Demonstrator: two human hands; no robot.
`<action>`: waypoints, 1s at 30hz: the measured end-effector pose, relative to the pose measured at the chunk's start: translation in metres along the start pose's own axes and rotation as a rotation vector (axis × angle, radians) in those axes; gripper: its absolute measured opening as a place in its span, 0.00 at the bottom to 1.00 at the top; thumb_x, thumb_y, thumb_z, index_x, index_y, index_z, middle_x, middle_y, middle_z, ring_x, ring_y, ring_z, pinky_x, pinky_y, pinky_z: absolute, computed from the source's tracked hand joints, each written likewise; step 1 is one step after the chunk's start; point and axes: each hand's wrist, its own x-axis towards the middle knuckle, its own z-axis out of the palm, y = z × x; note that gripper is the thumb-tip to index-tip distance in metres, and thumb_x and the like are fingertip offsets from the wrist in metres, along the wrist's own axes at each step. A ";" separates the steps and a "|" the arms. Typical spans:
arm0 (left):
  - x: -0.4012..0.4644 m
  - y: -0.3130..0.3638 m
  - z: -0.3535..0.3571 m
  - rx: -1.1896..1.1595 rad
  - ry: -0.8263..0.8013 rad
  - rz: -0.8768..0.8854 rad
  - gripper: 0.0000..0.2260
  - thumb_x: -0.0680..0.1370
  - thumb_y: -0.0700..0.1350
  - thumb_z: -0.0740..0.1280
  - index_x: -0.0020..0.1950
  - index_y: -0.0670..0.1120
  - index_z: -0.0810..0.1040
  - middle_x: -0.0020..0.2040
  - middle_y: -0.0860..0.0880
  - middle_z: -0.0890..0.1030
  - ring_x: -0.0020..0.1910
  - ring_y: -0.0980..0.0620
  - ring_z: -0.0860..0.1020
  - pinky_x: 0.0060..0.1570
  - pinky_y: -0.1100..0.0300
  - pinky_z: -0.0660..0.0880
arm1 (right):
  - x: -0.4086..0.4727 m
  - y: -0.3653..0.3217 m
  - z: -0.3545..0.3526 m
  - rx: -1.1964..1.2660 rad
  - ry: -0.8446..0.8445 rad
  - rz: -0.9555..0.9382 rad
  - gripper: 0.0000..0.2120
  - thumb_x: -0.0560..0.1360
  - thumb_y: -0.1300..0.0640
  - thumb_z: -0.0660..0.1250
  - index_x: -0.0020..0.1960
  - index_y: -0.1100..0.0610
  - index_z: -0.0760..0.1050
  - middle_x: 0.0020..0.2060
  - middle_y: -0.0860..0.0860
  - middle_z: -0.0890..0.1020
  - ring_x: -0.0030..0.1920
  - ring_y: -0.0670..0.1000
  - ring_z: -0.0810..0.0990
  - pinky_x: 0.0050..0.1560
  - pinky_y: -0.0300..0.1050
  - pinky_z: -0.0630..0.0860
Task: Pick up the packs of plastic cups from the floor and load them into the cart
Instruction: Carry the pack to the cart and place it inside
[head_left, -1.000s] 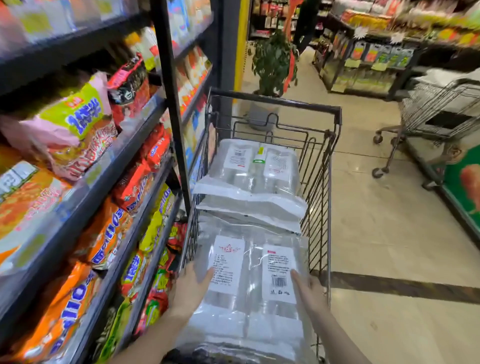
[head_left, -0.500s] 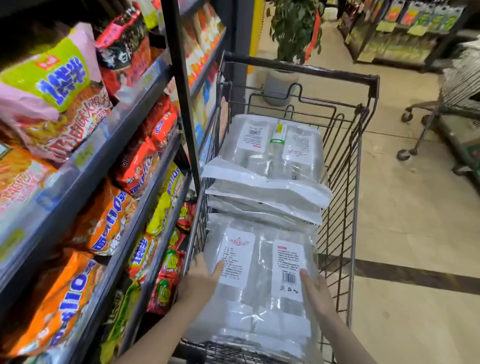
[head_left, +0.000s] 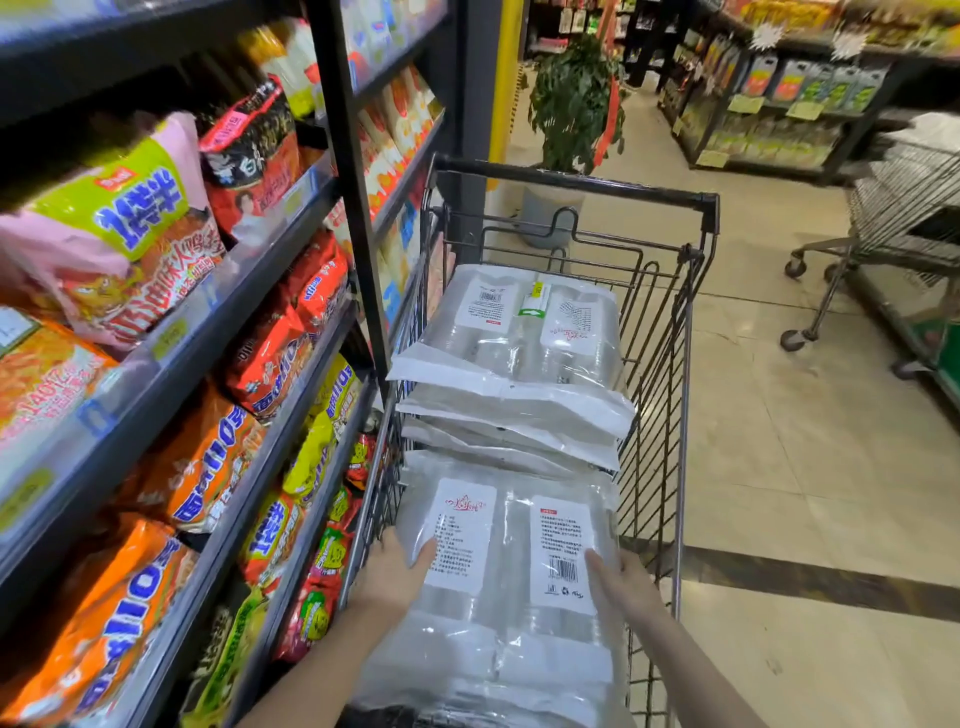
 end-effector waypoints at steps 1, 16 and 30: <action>0.000 -0.001 -0.004 0.009 -0.009 0.016 0.33 0.78 0.58 0.58 0.73 0.37 0.54 0.71 0.36 0.65 0.69 0.40 0.67 0.66 0.50 0.66 | 0.000 -0.006 -0.006 -0.047 0.009 -0.008 0.30 0.77 0.46 0.62 0.70 0.65 0.62 0.62 0.60 0.75 0.62 0.60 0.74 0.63 0.52 0.71; -0.093 0.042 -0.128 0.584 0.601 0.288 0.19 0.76 0.52 0.61 0.64 0.45 0.71 0.60 0.44 0.76 0.59 0.43 0.75 0.60 0.48 0.67 | -0.064 -0.145 -0.068 -0.658 0.226 -0.765 0.28 0.75 0.46 0.62 0.72 0.55 0.60 0.66 0.55 0.71 0.65 0.57 0.71 0.61 0.51 0.72; -0.391 -0.055 -0.069 0.450 0.870 -0.397 0.20 0.75 0.53 0.62 0.61 0.42 0.72 0.56 0.43 0.77 0.59 0.43 0.75 0.64 0.47 0.64 | -0.249 -0.136 -0.010 -0.847 -0.220 -1.528 0.26 0.75 0.46 0.64 0.66 0.59 0.64 0.61 0.56 0.73 0.62 0.59 0.72 0.55 0.52 0.72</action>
